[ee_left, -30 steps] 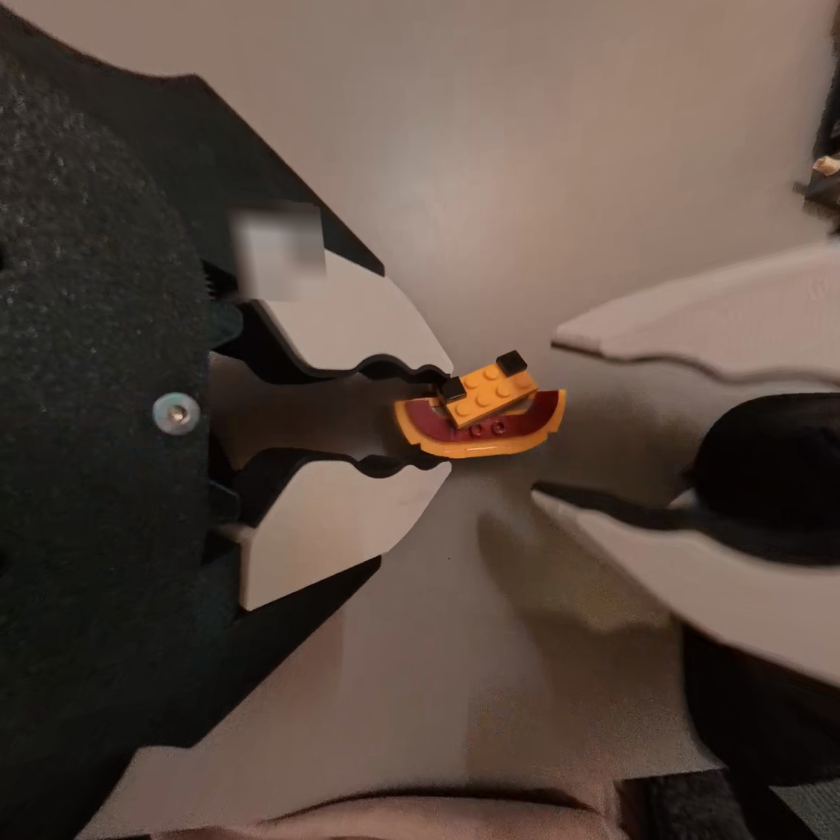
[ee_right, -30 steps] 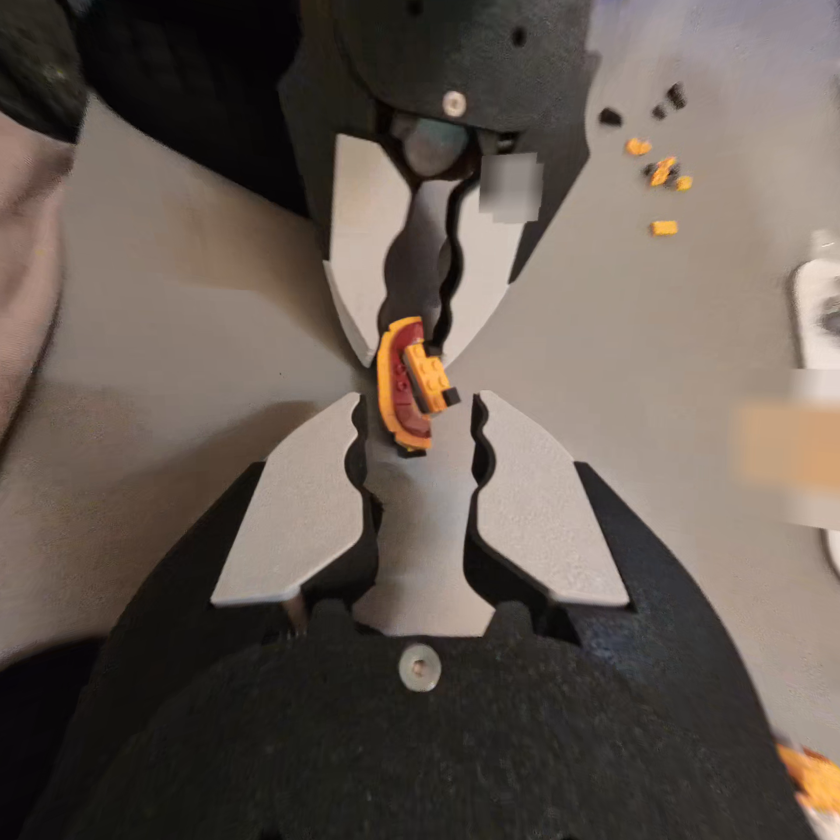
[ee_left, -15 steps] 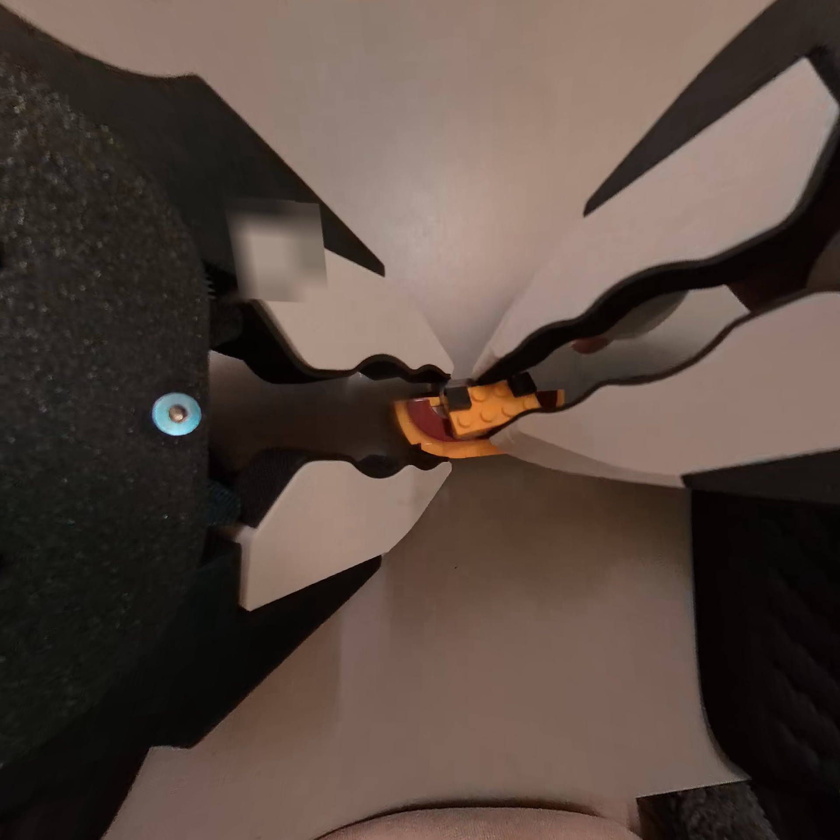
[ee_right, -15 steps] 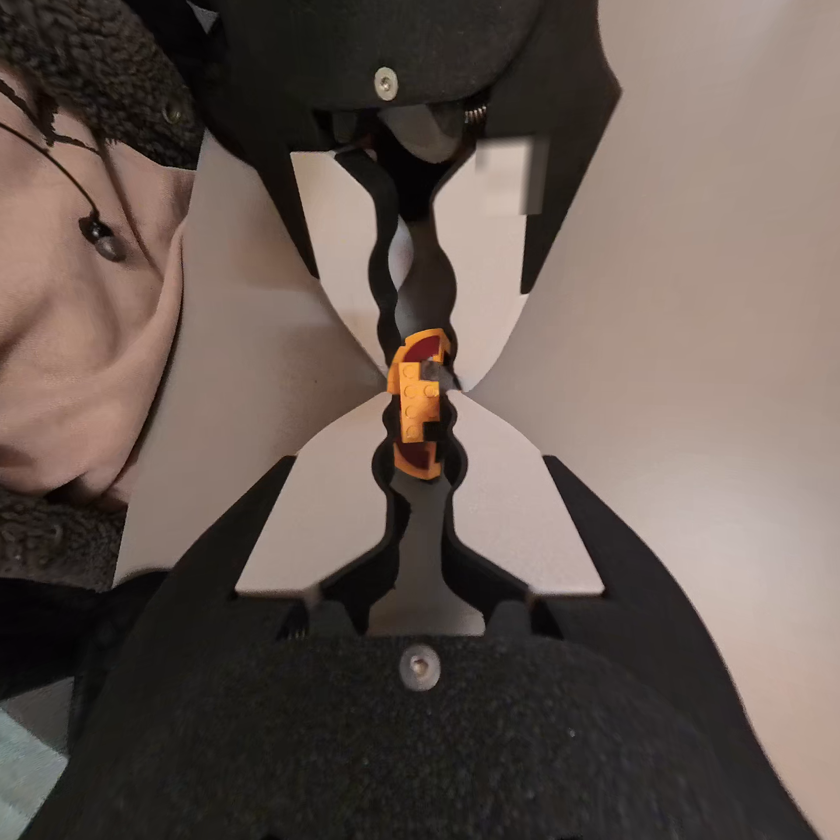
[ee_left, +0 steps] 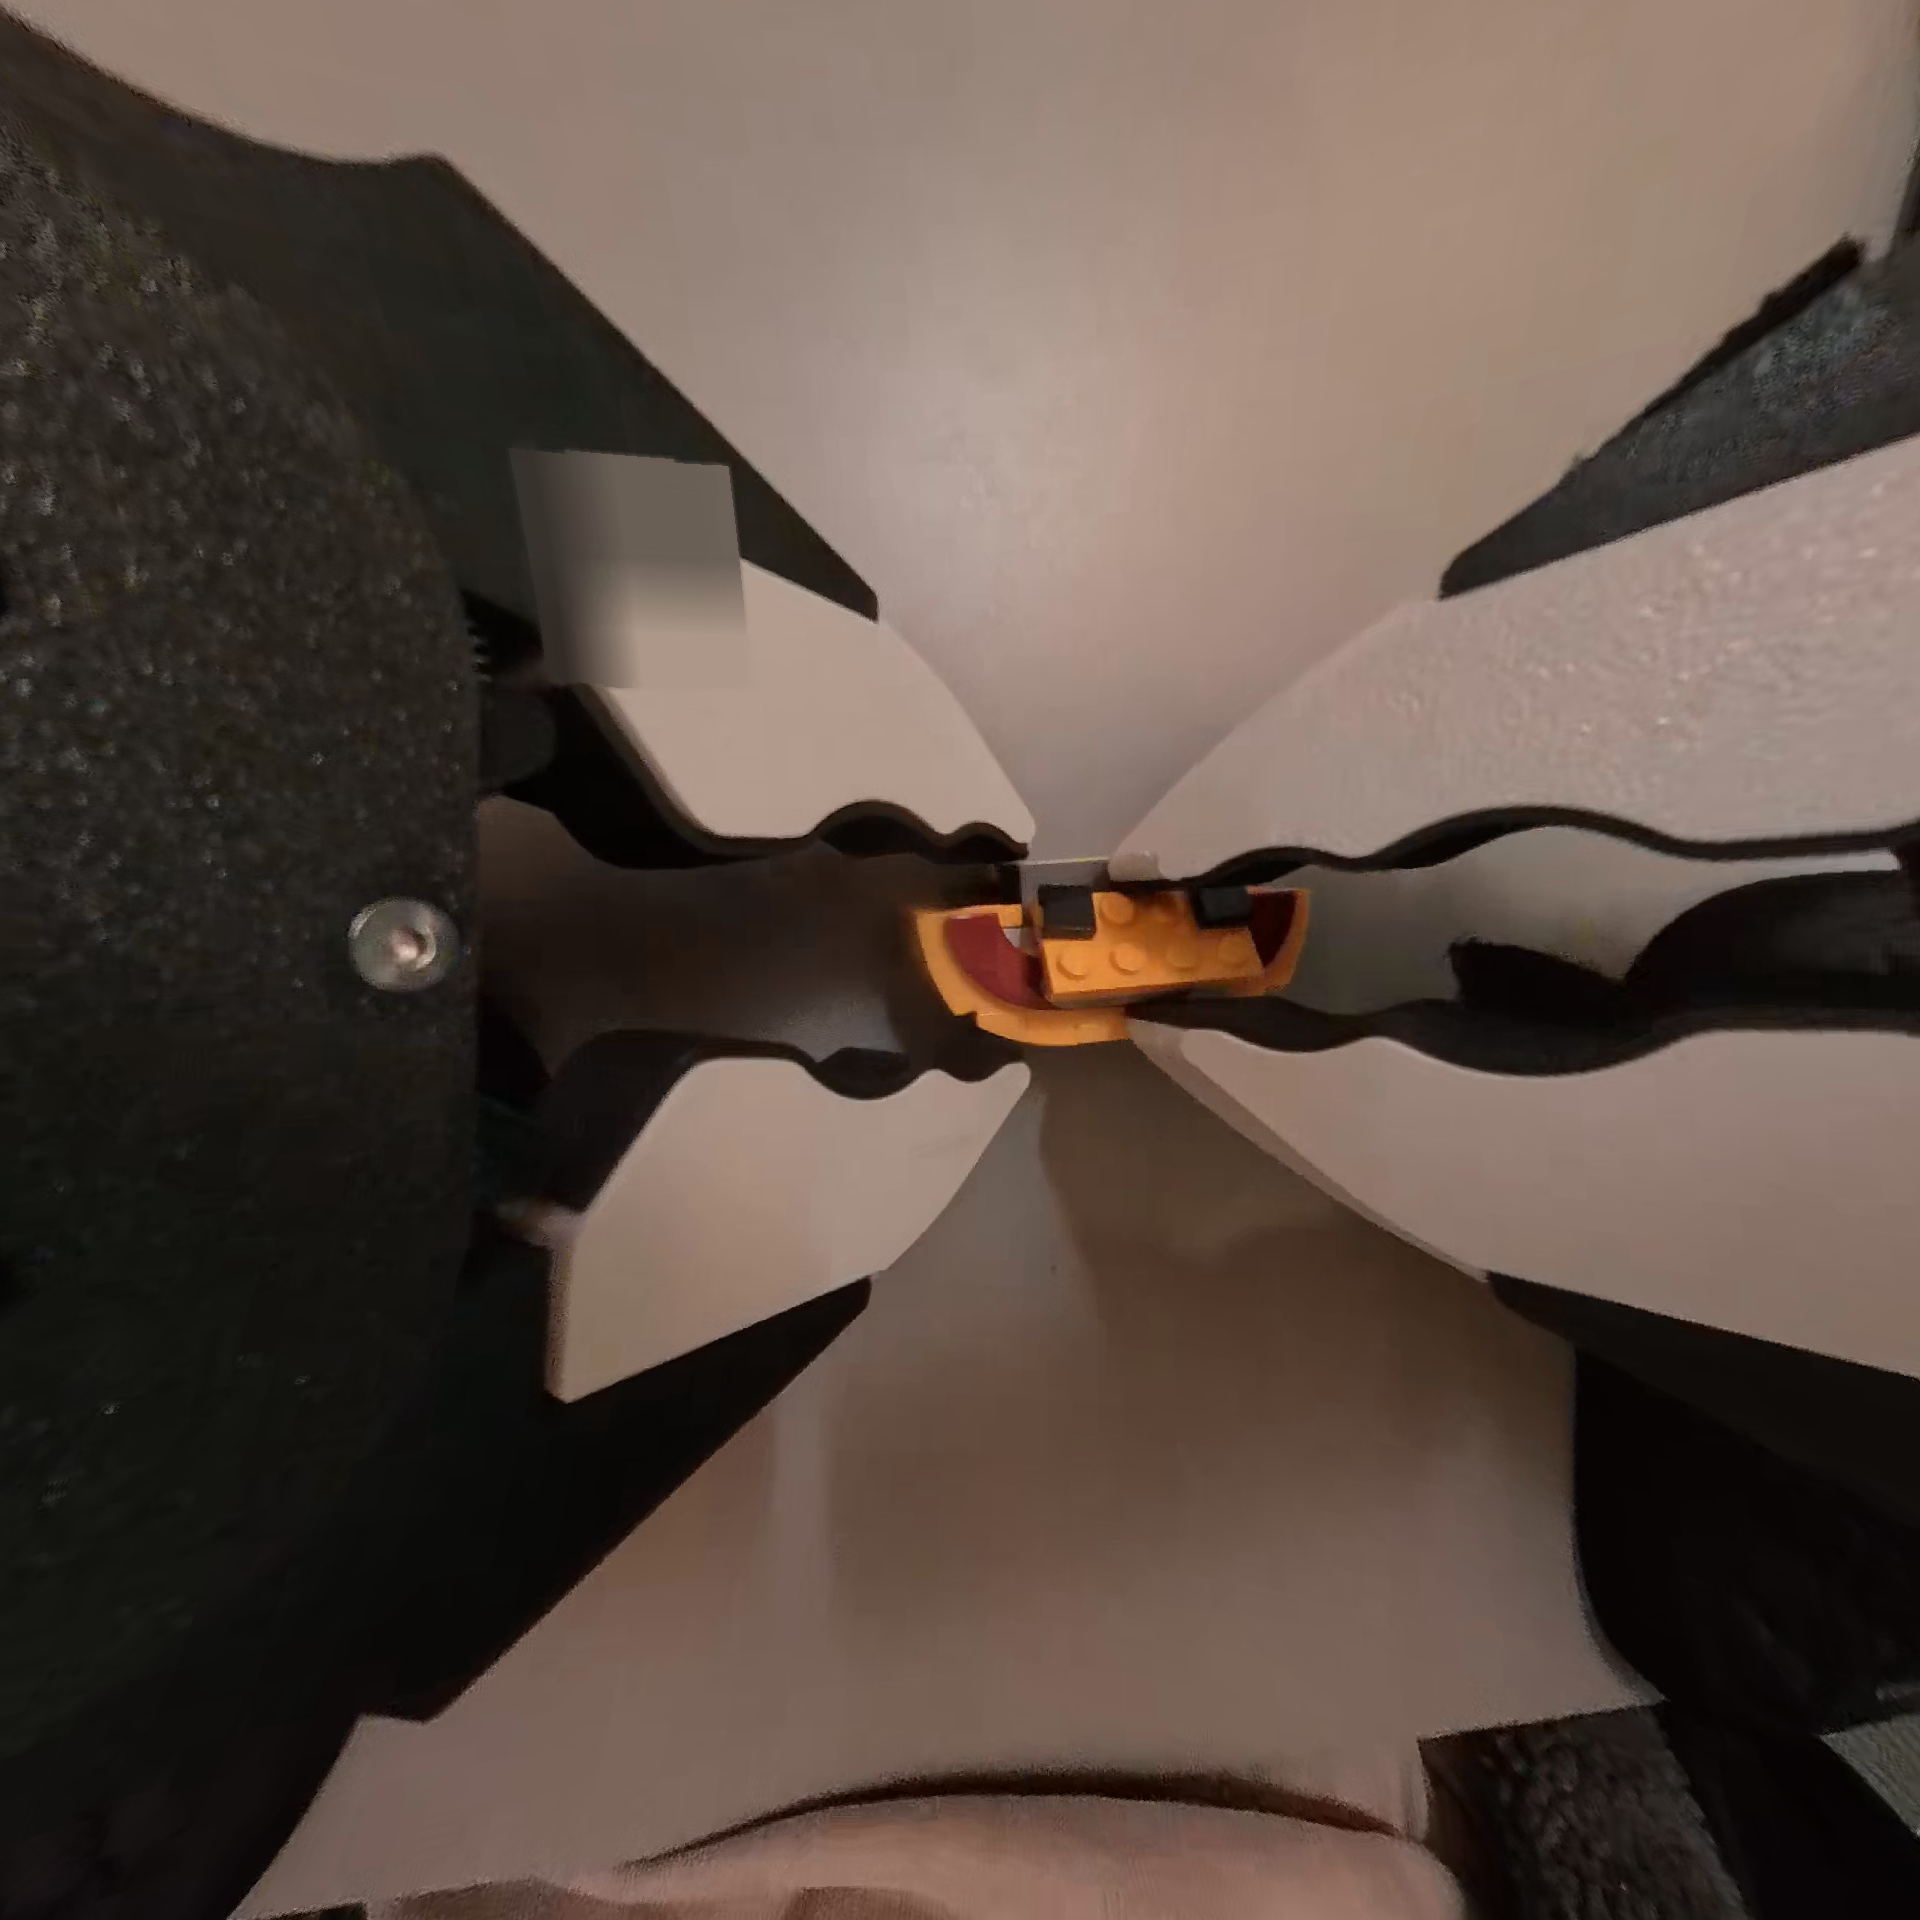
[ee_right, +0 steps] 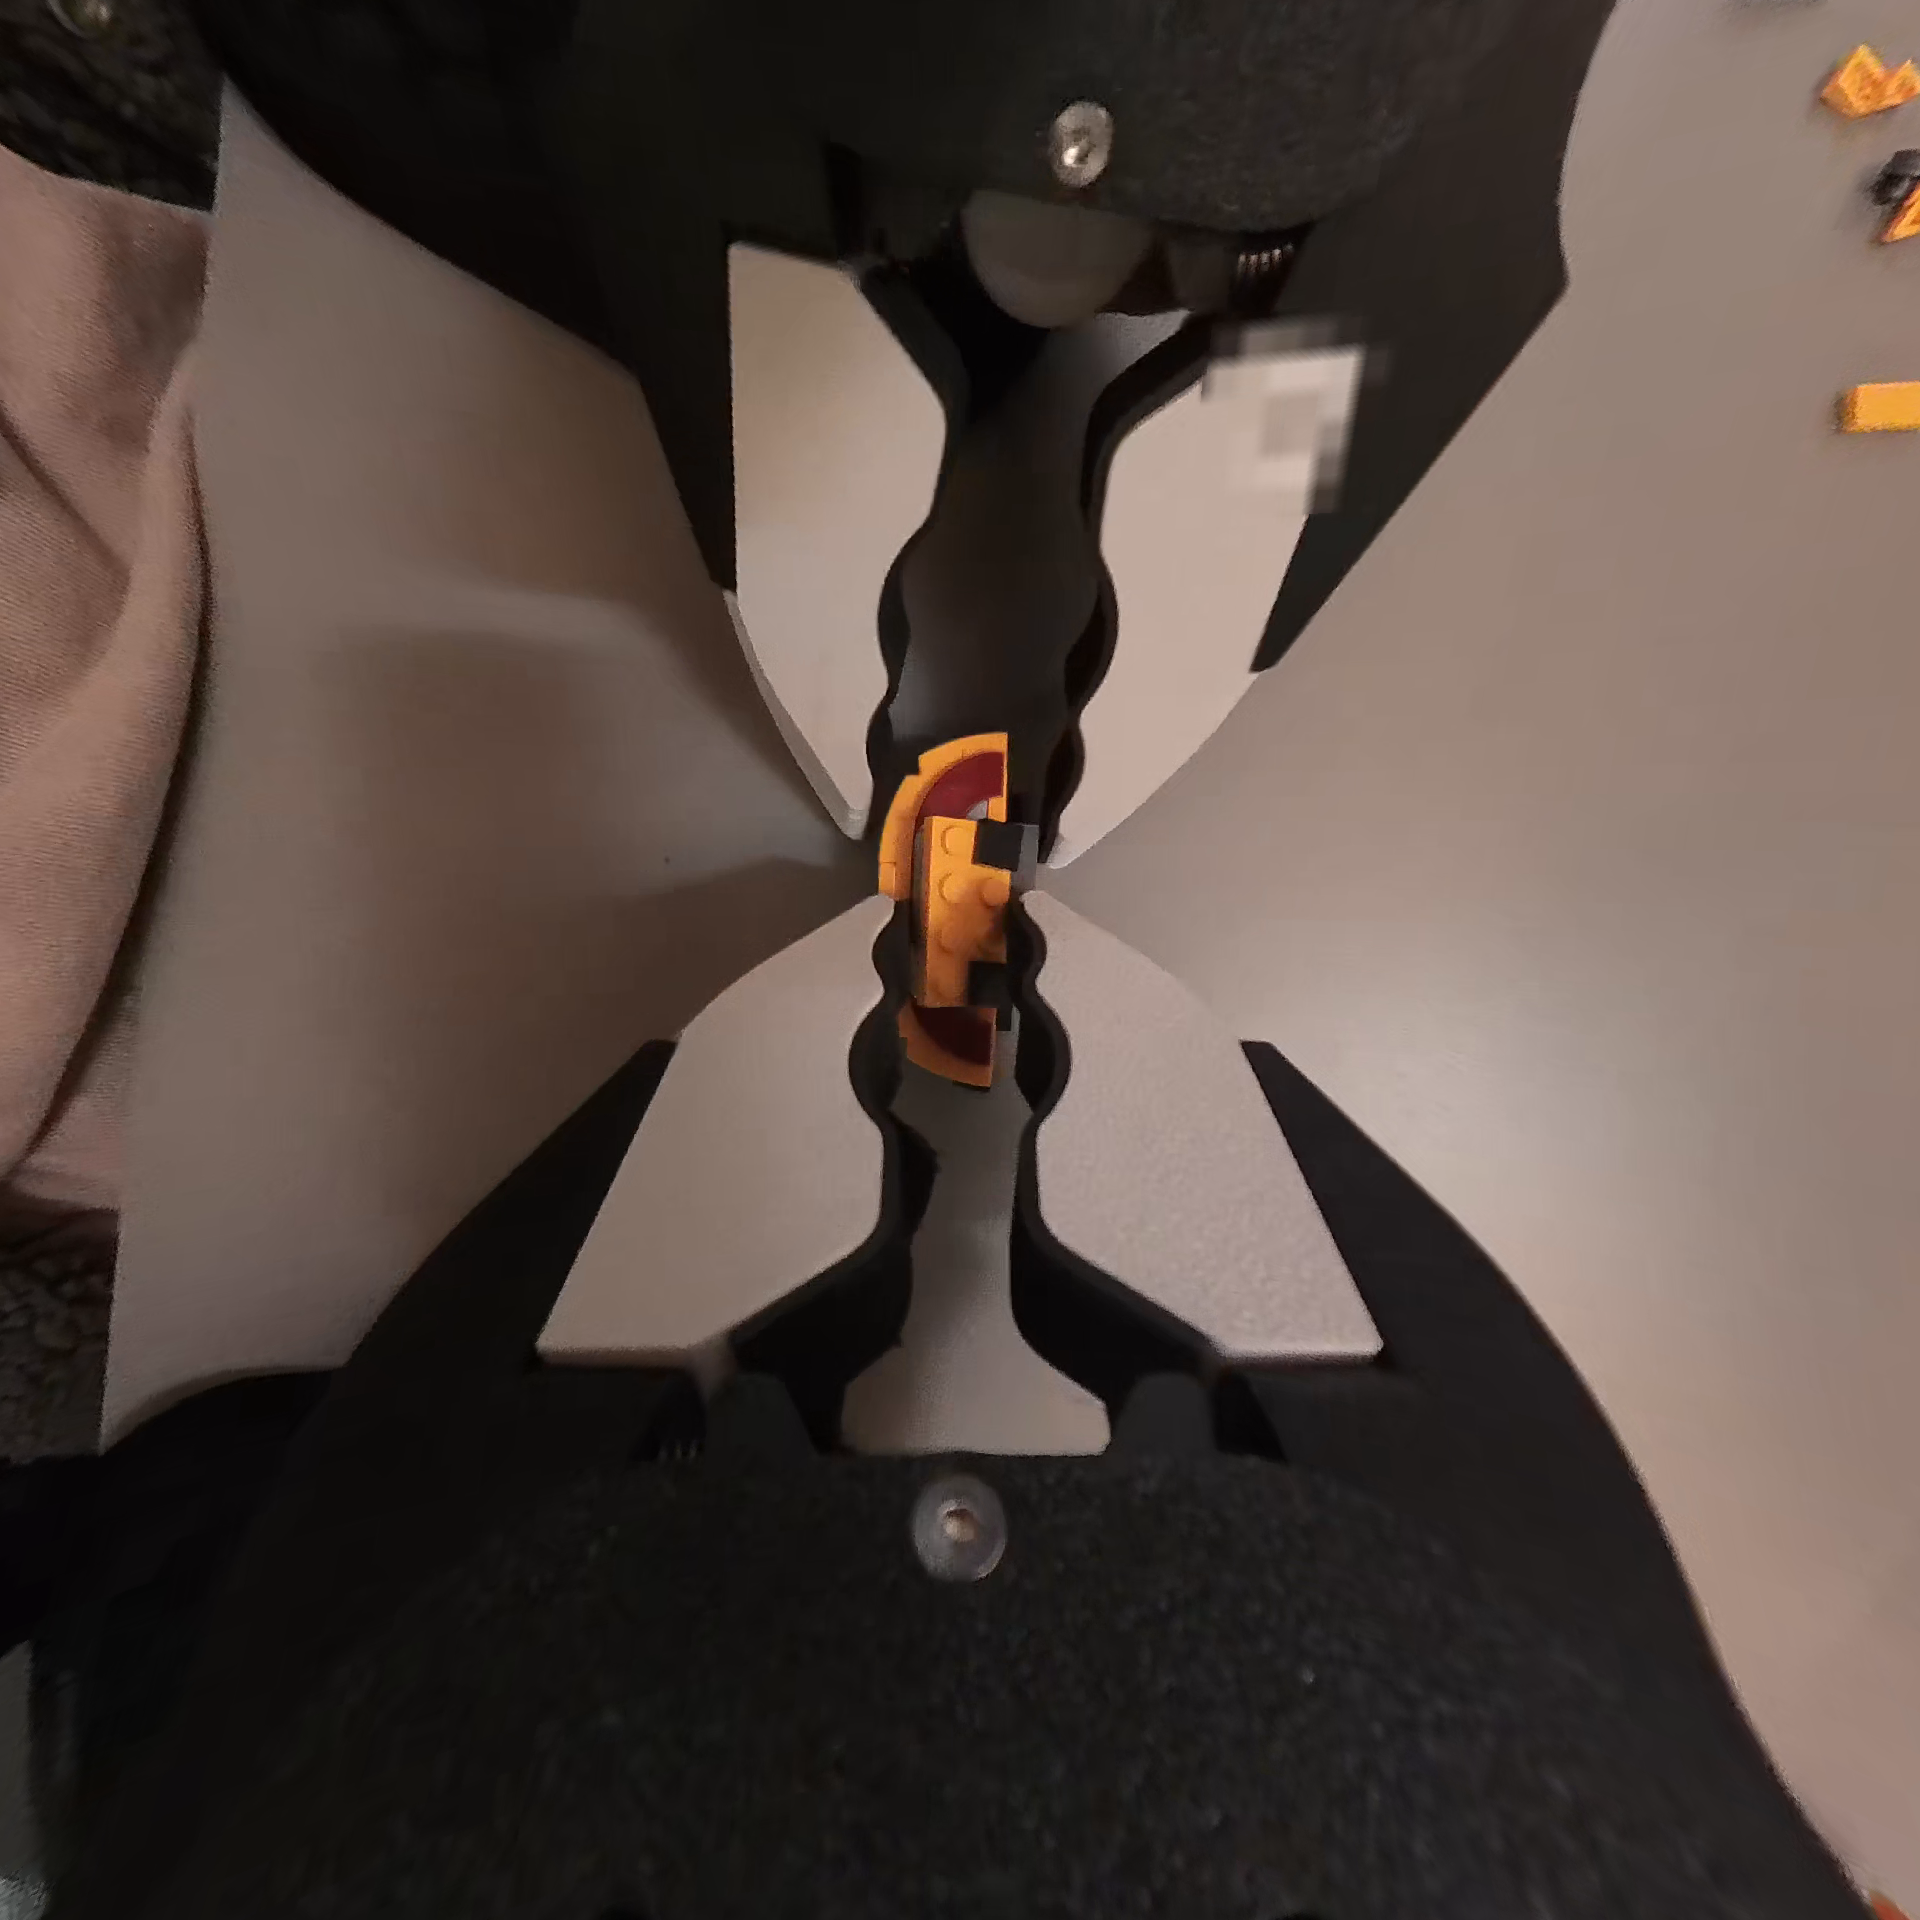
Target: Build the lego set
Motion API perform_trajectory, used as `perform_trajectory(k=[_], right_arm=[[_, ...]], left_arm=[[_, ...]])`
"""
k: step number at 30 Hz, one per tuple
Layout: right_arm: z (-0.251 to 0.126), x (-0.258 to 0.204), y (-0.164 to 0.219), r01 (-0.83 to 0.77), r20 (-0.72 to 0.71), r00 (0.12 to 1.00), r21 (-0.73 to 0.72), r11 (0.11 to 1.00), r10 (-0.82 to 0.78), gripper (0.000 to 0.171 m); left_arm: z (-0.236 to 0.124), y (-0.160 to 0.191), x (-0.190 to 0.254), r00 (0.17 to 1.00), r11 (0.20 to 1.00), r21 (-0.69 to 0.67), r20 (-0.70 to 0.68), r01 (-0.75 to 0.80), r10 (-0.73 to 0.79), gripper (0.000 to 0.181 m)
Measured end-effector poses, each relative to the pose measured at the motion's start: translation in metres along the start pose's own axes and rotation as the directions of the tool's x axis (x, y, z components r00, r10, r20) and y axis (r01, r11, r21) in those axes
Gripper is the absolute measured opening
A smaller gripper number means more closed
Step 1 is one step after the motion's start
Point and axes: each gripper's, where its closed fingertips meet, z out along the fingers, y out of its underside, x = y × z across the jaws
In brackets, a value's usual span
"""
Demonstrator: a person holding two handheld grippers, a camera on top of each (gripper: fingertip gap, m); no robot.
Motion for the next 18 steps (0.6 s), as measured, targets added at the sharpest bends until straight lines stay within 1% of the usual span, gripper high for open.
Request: perform_trajectory(k=[1,3,7,13,18], right_arm=[[0.000,0.001,0.000,0.009,-0.016,1.000,-0.005,1.000,-0.010,0.017],[0.000,0.001,0.000,0.023,-0.037,0.999,-0.011,1.000,-0.024,0.017],[0.000,0.000,0.000,0.053,-0.070,0.996,-0.019,0.998,-0.054,0.017],[-0.001,-0.001,0.002,0.068,-0.090,0.993,-0.029,0.997,-0.070,0.018],[-0.002,-0.002,0.002,0.054,-0.080,0.995,-0.023,0.998,-0.056,0.019]], left_arm=[[-0.002,-0.002,0.001,1.000,1.000,0.018,-0.015,0.008,-0.008,0.034],[-0.007,-0.008,0.002,0.999,0.997,0.071,-0.043,0.032,-0.029,0.034],[-0.015,-0.019,-0.002,0.995,0.984,0.156,-0.066,0.081,-0.072,0.025],[-0.014,-0.019,-0.002,0.997,0.986,0.154,-0.051,0.057,-0.050,0.018],[-0.013,-0.020,-0.001,1.000,0.989,0.147,-0.016,0.005,-0.002,0.018]])
